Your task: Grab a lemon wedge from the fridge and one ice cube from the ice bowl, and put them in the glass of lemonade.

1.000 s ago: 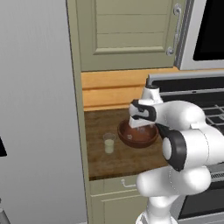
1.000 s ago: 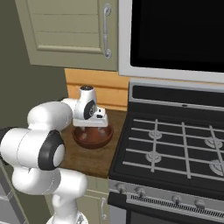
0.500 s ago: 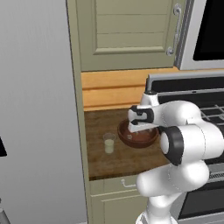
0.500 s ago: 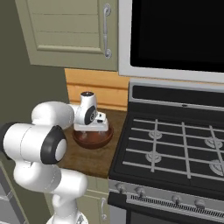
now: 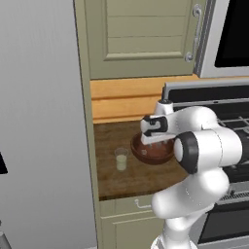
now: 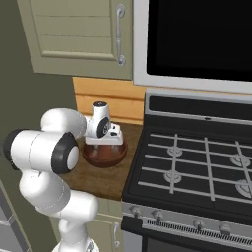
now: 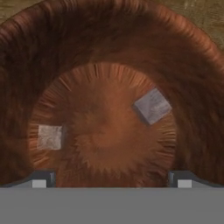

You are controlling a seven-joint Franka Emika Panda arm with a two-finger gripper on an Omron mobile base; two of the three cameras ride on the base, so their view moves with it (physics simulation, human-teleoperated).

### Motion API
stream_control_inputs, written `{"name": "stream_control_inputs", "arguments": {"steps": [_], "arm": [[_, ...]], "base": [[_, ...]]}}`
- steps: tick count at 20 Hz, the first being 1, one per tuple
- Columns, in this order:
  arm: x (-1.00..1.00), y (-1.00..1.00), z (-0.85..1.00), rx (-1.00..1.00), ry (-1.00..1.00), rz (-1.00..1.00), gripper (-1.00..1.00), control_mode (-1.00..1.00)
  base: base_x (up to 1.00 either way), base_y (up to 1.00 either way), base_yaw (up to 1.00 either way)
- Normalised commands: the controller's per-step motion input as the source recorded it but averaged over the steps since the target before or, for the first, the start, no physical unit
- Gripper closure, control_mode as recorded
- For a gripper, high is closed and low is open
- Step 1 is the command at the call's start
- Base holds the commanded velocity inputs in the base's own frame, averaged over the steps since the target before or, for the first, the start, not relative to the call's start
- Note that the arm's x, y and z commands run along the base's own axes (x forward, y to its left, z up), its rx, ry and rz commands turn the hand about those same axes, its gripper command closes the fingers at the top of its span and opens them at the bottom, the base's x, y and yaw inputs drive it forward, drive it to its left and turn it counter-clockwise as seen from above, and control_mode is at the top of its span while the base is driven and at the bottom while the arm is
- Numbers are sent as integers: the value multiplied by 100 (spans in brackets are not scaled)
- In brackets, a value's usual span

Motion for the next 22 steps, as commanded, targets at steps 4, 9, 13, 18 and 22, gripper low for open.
{"name": "stream_control_inputs", "arguments": {"steps": [4,9,13,18,22], "arm": [[29,0,0,0,0,0,-100,-100],[18,-6,-10,0,2,0,-100,-100],[16,-17,-24,0,1,0,-100,-100],[4,-6,5,0,-2,-1,-100,-100],[4,0,5,0,-1,0,-100,-100]], "base": [[0,0,0],[0,0,0],[0,0,0],[0,0,0],[0,0,0]]}}
